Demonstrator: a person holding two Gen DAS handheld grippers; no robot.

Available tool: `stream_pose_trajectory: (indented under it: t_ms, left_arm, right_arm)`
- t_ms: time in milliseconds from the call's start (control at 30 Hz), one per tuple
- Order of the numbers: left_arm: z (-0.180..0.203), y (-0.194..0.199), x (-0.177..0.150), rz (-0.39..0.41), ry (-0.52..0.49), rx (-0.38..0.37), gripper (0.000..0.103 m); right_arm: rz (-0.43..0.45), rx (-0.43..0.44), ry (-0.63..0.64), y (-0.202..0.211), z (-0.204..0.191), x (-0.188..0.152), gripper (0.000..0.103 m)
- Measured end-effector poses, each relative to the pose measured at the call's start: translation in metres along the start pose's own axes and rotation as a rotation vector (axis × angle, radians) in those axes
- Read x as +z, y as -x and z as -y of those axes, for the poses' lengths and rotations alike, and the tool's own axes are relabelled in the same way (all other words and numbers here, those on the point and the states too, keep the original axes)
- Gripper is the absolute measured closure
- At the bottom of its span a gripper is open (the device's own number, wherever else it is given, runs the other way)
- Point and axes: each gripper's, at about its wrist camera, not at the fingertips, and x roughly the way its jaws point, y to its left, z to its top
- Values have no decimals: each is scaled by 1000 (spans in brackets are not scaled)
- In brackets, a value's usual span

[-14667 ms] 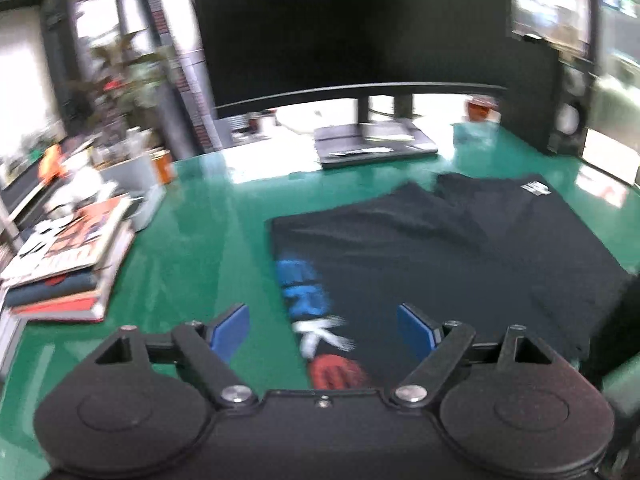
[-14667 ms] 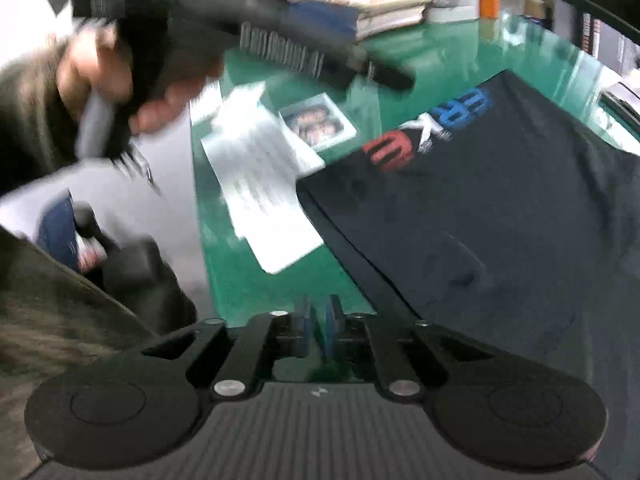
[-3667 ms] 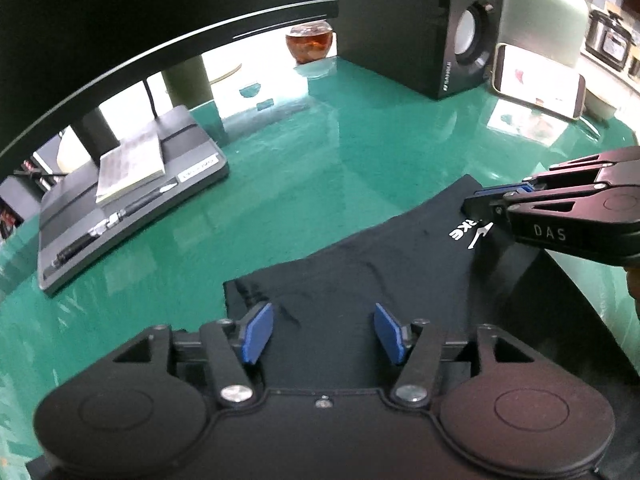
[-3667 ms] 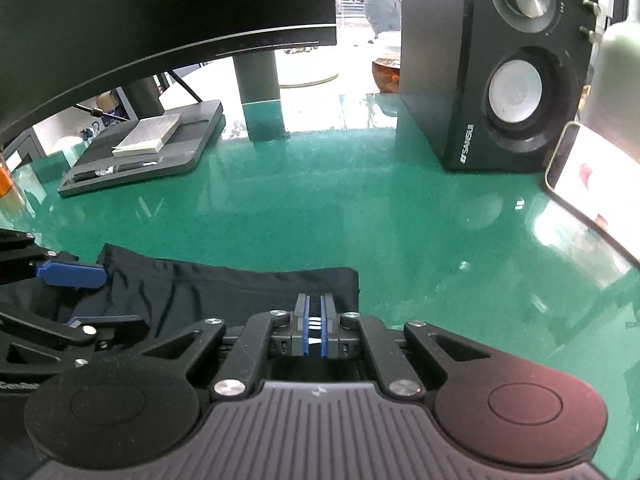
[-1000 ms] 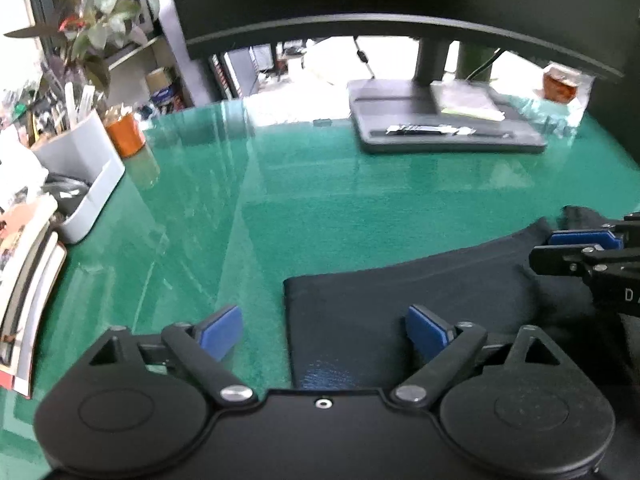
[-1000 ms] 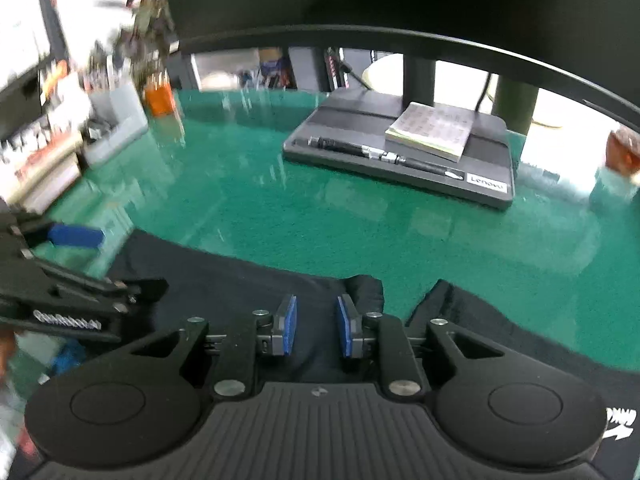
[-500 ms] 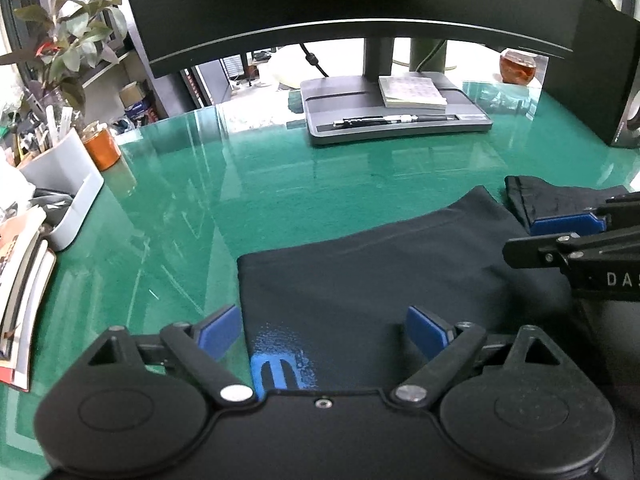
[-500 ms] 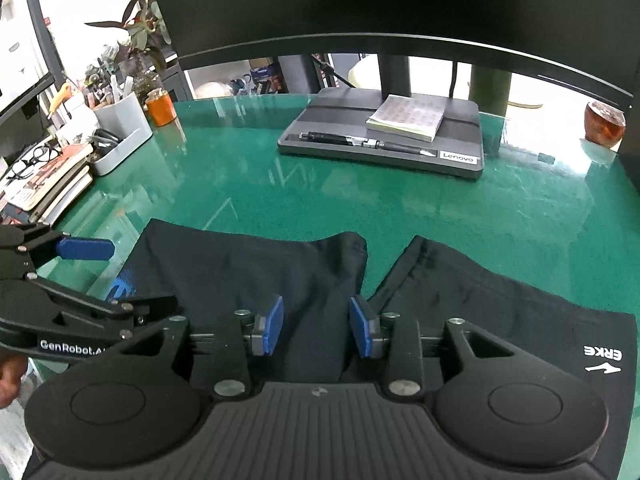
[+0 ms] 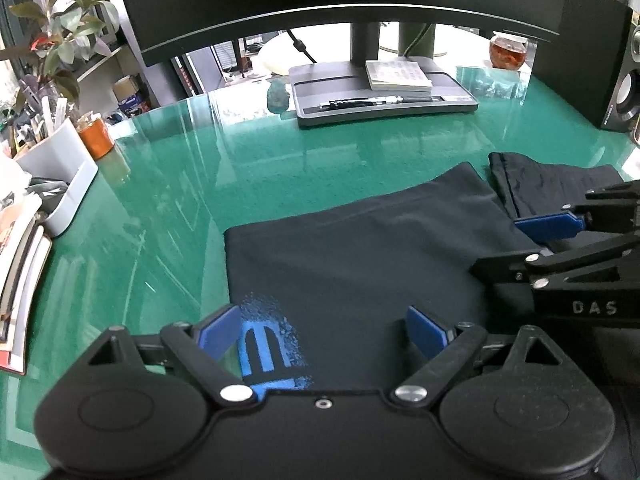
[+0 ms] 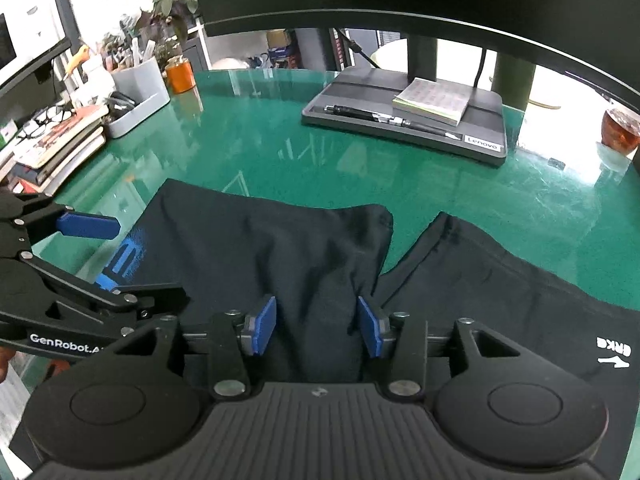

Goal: Fold clothes

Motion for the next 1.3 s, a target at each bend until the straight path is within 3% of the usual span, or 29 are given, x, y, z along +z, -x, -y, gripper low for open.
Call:
stream_pose_trajectory:
  t_ms: [133,267,533,833,967,1000,1033,1067,1100,1133,1167,1300]
  left_arm:
    - [1,6,0,11,4,1,14]
    - [-1,17,-2,26,22,-5,13]
    - [1,45,-18,49,57,-40,13]
    - [-6,71,-41,72,56,-85,12]
    - [-14,77,-62,55,53,-97,12]
    - [-16,78,-67,50,55,-105,13]
    - [-17,79,-70,48,57,-110,17]
    - [-18,81,-74,45,62,-117,21]
    - [-19,84,-80,35,69,-129,34]
    - [-20,86,-84,22,75,-140,51]
    - [-19,87,-87,9,78,-147,56]
    - [-5,94,-93,3,42,-147,59]
  right_arm:
    - [-5,-9,29,0,-5,0,51]
    - [50,38,-75,22,5,0,51]
    - [72,-51,-202,79,31,-34,46]
    - [92,-246,-470,148,72,-93,45]
    - [88,-388,-562,188,82,-141,46]
    - [78,-415,-564,193,83,-153,50]
    - [67,-434,-561,197,83,-162,55]
    - [47,-456,-552,201,81,-172,69]
    - [26,-478,-543,205,78,-182,76]
    - [21,-488,-543,209,75,-189,77]
    - [28,-483,-546,211,71,-193,77]
    - [33,-449,-490,204,54,-191,77]
